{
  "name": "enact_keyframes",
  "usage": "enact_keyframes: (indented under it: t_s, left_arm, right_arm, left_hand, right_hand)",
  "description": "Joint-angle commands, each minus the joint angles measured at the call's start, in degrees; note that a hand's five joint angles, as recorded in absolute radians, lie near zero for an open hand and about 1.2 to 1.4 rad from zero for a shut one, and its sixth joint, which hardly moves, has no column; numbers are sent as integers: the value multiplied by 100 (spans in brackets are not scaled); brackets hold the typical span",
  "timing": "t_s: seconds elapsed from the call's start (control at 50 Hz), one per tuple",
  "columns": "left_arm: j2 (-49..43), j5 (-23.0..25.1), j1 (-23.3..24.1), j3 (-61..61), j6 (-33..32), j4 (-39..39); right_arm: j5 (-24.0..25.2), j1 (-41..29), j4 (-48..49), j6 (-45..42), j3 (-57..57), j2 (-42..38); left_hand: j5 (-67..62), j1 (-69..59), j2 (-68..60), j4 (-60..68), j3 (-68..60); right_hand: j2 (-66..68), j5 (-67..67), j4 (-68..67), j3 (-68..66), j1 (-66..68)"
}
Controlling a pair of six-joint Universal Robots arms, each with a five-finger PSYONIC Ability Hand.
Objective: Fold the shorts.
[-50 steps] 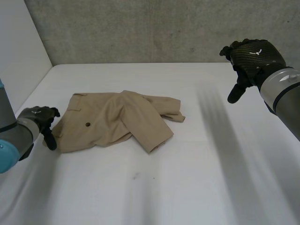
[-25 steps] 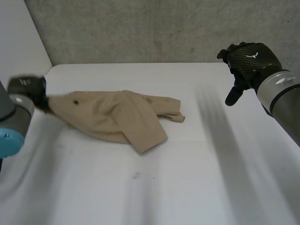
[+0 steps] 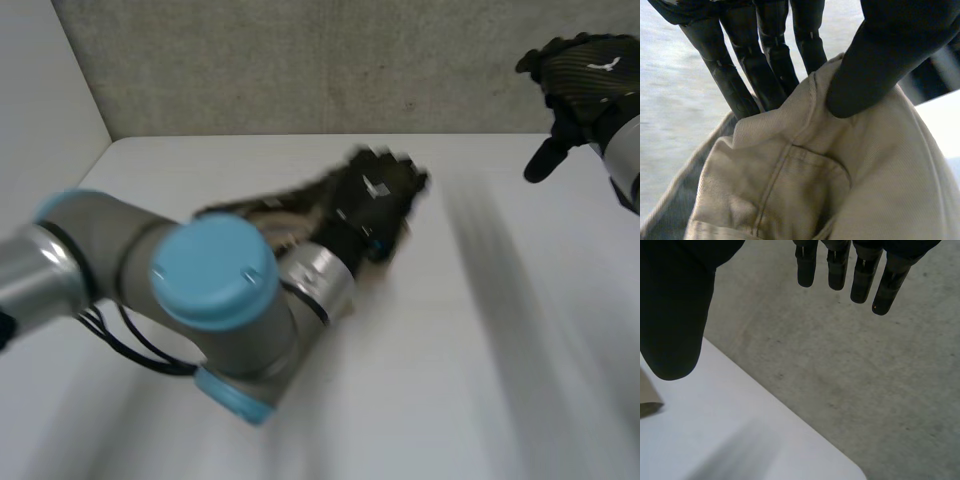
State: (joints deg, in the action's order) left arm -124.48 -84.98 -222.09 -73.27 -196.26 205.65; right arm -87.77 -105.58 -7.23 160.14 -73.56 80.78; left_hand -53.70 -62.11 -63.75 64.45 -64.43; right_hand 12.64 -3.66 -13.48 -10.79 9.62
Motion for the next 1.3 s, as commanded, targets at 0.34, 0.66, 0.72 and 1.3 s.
enact_keyframes:
  t_s: [0.34, 0.66, 0.72, 1.3]
  left_arm:
    - [1969, 131, -509, -1636, 0, -789]
    - [1946, -1283, -1811, -2649, -70, -1325]
    - [1778, -1442, -2134, -2640, -18, -1334]
    - [2050, -1407, -3006, -3132, 351, -983]
  right_arm:
    - [1807, 205, -622, -993, -352, -106]
    - [1395, -1245, -518, -950, -519, -1213]
    - [1324, -1605, -78, -801, -528, -1363]
    - [948, -3214, 2040, -572, 2161, -4325]
  left_hand:
    - [4742, 4584, 4747, -4818, 4816]
    - [4591, 4433, 4596, -4667, 4665]
    - [4591, 4433, 4596, -4667, 4665]
    - [4692, 4534, 4697, -4768, 4766]
  right_hand:
    - [-264, 366, 348, 79, 38]
    - [-264, 366, 348, 79, 38]
    - [-264, 366, 348, 79, 38]
    - [6736, -6634, -6652, -6921, 7038]
